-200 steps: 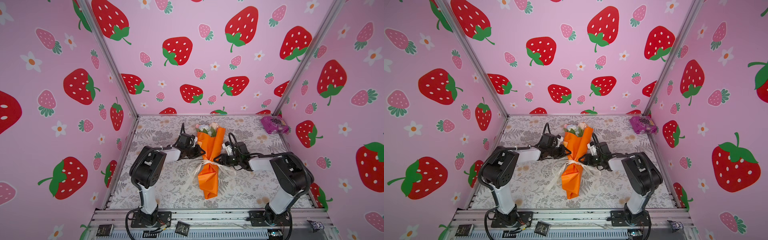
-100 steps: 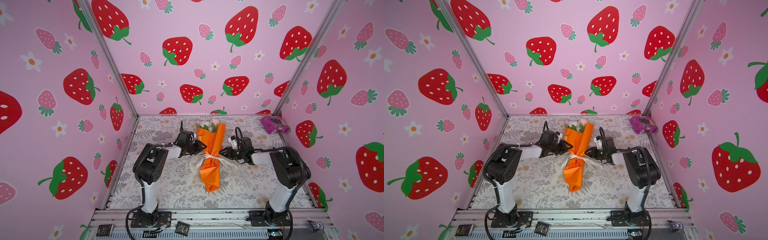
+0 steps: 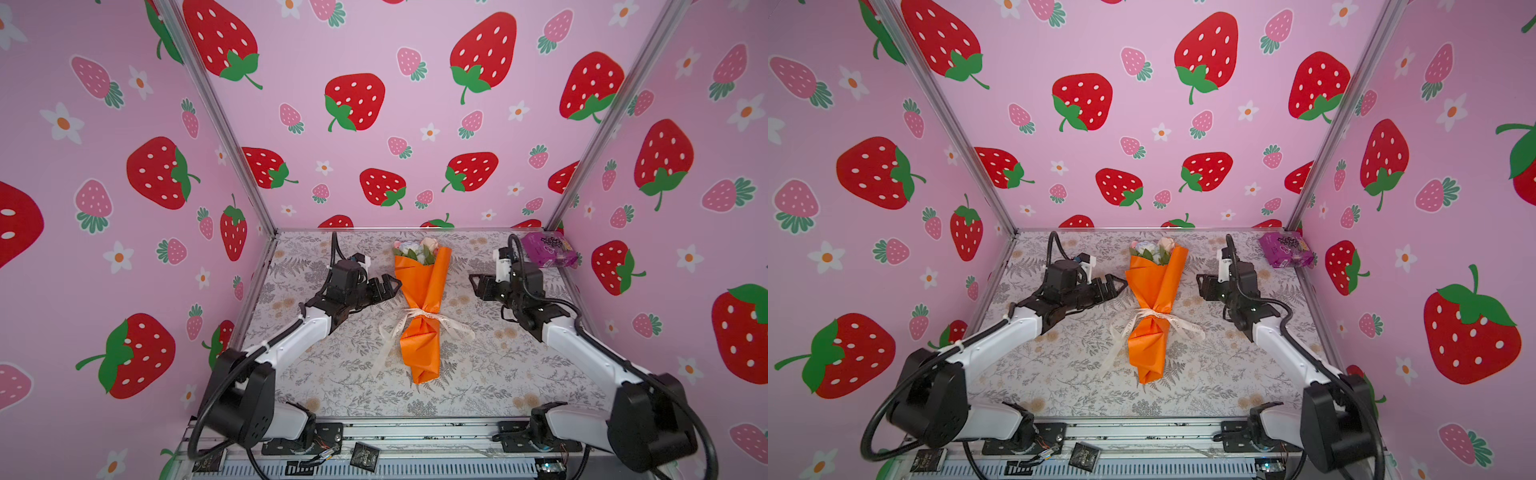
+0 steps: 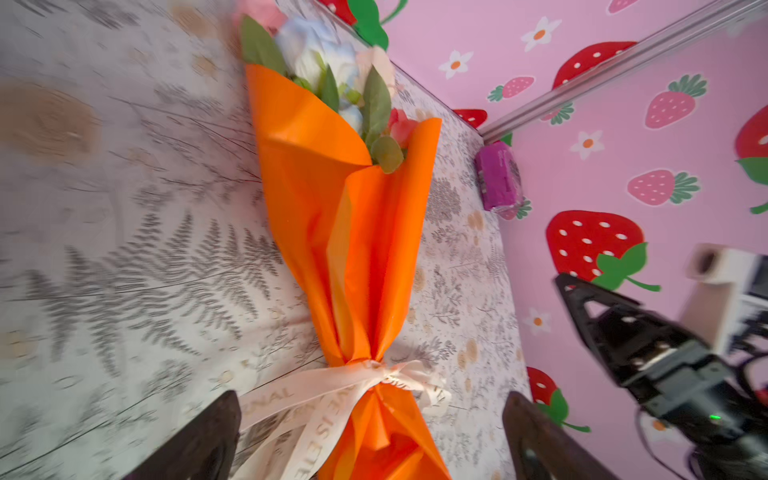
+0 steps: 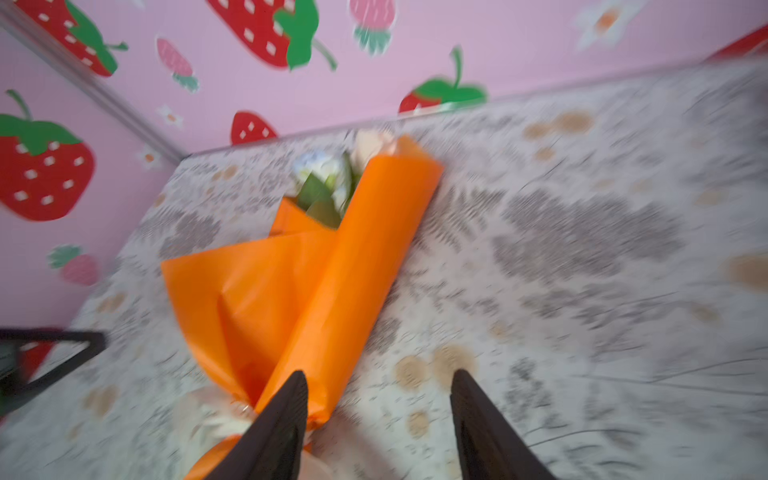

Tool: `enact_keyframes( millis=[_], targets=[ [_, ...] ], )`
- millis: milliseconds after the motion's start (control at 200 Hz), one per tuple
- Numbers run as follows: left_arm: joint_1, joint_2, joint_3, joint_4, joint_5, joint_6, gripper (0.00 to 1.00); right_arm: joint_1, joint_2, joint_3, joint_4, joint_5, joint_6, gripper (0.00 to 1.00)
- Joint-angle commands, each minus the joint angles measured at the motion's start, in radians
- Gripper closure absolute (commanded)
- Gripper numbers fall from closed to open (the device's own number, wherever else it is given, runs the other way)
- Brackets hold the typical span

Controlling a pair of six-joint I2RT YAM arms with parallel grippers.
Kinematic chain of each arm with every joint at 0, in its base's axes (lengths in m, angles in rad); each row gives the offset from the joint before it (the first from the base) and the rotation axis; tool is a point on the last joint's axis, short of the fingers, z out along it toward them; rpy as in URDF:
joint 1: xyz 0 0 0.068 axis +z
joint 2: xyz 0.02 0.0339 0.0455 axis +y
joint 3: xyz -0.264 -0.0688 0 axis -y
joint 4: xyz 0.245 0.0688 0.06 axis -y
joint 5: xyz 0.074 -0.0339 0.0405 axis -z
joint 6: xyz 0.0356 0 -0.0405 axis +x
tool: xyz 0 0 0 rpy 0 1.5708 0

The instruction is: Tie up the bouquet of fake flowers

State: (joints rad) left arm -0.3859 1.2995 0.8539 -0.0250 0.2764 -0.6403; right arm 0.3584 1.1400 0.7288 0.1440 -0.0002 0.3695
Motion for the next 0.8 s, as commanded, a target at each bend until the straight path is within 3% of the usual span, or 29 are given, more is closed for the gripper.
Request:
enact_keyframes(
  millis=[0,60,115,225,430,565,610,705,795],
  targets=[
    [0.02,-0.168,-0.053,-0.171,-0.323,0.183,0.01,-0.006,-0.14,-0.198,0.2,0.532,-0.228,0.31],
    [0.041,-0.249,-0.096,-0.169,-0.437,0.24,0.01,-0.01,-0.187,-0.341,0.421,0.654,-0.32,0.19],
    [0.084,-0.298,-0.125,-0.166,-0.488,0.263,0.01,-0.039,-0.194,-0.448,0.585,0.692,-0.351,0.19],
    [0.192,-0.306,-0.154,-0.18,-0.508,0.314,0.01,-0.149,-0.133,-0.499,0.599,0.48,-0.361,0.14],
    [0.317,-0.234,-0.24,-0.065,-0.648,0.457,0.01,-0.181,0.124,-0.511,0.792,0.32,-0.39,0.12],
    [0.371,-0.152,-0.261,0.059,-0.566,0.479,0.01,-0.192,0.255,-0.469,0.925,0.234,-0.431,0.12],
    [0.369,-0.121,-0.273,0.112,-0.561,0.499,0.01,-0.207,0.288,-0.463,0.978,0.206,-0.386,0.12],
    [0.371,-0.083,-0.328,0.271,-0.537,0.542,0.01,-0.229,0.371,-0.461,1.049,0.064,-0.409,0.12],
    [0.374,-0.055,-0.391,0.435,-0.496,0.56,0.01,-0.227,0.45,-0.561,1.334,0.012,-0.428,0.09]
  ],
)
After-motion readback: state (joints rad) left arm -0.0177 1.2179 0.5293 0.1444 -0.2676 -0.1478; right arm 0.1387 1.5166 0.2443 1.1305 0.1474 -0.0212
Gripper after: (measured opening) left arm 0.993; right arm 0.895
